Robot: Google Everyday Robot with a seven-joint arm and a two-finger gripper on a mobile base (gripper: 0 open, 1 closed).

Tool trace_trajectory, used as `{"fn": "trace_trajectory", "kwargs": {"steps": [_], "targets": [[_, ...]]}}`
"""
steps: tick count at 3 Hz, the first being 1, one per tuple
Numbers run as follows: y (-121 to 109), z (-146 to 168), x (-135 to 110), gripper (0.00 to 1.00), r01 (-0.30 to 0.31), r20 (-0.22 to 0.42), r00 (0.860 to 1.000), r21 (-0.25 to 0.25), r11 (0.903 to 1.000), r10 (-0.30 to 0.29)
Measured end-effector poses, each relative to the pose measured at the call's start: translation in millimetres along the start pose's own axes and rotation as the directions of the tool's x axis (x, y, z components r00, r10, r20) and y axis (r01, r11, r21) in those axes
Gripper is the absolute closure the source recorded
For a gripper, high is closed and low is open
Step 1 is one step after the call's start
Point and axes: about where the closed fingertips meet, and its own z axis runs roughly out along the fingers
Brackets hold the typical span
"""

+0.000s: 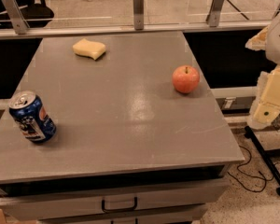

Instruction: Move apple near pepsi can

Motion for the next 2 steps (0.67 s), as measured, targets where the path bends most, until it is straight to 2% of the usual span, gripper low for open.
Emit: {"fn": "trace_trajectory", "kwargs": {"steps": [1,2], "targets": [[-0.1,0.0,0.0,0.0,0.0,0.0,1.0,0.0,1.0,0.0],[-14.2,11.1,3.7,0.0,-0.014,0.04,0.999,0.004,0.9999,0.013]]}}
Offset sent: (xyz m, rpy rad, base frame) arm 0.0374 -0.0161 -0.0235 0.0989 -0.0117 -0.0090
